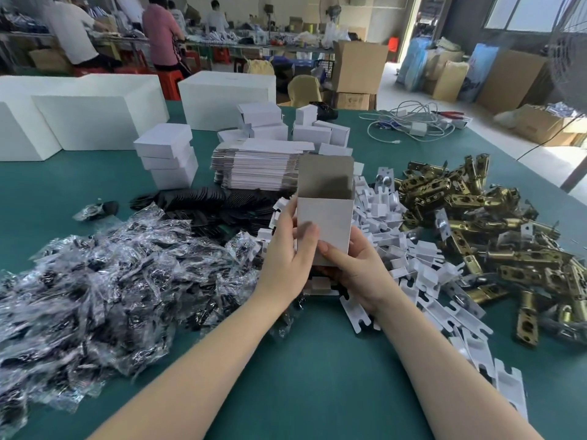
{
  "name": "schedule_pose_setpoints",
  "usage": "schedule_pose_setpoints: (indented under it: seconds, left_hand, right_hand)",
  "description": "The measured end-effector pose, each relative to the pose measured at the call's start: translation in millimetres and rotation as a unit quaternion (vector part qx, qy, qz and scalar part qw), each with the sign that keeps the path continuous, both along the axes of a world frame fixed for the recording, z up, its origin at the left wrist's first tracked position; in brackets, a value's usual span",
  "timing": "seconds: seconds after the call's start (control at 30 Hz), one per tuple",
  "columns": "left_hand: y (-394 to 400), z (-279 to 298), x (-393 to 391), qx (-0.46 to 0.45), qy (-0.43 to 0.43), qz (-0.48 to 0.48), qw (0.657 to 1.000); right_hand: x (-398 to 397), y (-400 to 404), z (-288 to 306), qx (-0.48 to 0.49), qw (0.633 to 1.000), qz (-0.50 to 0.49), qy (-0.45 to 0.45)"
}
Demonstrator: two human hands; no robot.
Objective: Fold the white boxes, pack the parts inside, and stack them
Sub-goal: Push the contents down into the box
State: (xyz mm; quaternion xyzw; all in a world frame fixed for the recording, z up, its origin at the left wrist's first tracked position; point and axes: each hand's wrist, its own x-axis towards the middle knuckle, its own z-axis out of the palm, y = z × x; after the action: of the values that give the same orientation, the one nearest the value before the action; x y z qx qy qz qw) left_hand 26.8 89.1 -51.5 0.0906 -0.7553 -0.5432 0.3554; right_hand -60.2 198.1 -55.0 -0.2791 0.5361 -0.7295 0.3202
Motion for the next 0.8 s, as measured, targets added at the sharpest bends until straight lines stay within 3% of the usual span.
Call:
schedule_pose_setpoints:
  seconds: [0.17,0.23,0.3,0.4,0.5,0.67,0.8]
  left_hand:
    - [-4.8,-3.7,-0.1,0.051,0.013,-0.003,0.999]
    - [-5.2,-5.2,0.0,0.072,0.029,0.005,0.997]
    - [-6.4,-5.5,0.7,0.085,0.033,0.010,0.996]
    - [-9.7,-6.9,1.0,0.072,0.020,0.014,0.997]
    - [-11.2,-7.9,0.8,0.047,-0.006,-0.005,0.999]
    - [-8.7,-8.8,0.5,-0.012,-0.017,-0.048,0.999]
    - [-5.9,-6.1,2.2,-0.042,-0.039,-0.064,0.996]
  right_hand:
    - [2.8,-0.5,1.2,0.014,0.998,-0.057,0.026]
    - [4.4,-1.8,2.0,0.054,0.989,-0.090,0.100]
    - [7.5,-3.4,3.9,0.110,0.964,-0.125,0.209]
    - [12.7,-3.9,7.7,0.191,0.896,-0.206,0.345]
    - [11.6,2.2,9.8,0.201,0.852,-0.274,0.398]
    - [12.5,9.0,17.9,0.068,0.894,-0.292,0.333]
    - [15.5,11.6,17.7,0.038,0.908,-0.290,0.301]
